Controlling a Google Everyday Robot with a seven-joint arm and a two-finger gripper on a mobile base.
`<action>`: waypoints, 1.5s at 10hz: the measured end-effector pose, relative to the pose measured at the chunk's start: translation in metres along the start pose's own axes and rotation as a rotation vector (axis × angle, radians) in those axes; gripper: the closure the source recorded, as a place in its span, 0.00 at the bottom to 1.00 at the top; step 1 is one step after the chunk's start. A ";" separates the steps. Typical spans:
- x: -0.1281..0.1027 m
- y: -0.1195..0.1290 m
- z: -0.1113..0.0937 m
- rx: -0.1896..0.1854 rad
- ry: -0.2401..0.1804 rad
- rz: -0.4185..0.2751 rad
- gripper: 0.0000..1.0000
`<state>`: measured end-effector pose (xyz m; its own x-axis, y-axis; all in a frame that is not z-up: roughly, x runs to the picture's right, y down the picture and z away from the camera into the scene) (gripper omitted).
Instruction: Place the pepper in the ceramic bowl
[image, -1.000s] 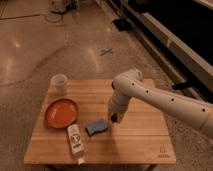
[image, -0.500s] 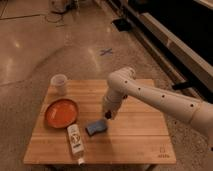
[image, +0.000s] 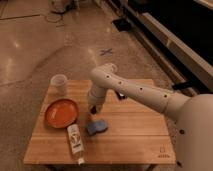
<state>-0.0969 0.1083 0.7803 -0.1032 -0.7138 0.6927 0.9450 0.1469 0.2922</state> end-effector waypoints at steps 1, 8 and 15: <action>0.002 -0.016 0.005 0.008 -0.009 -0.035 1.00; -0.001 -0.106 0.039 0.032 -0.087 -0.253 0.66; 0.020 -0.116 0.042 0.035 -0.081 -0.314 0.20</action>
<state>-0.2213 0.1053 0.7880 -0.4132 -0.6716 0.6150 0.8521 -0.0469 0.5213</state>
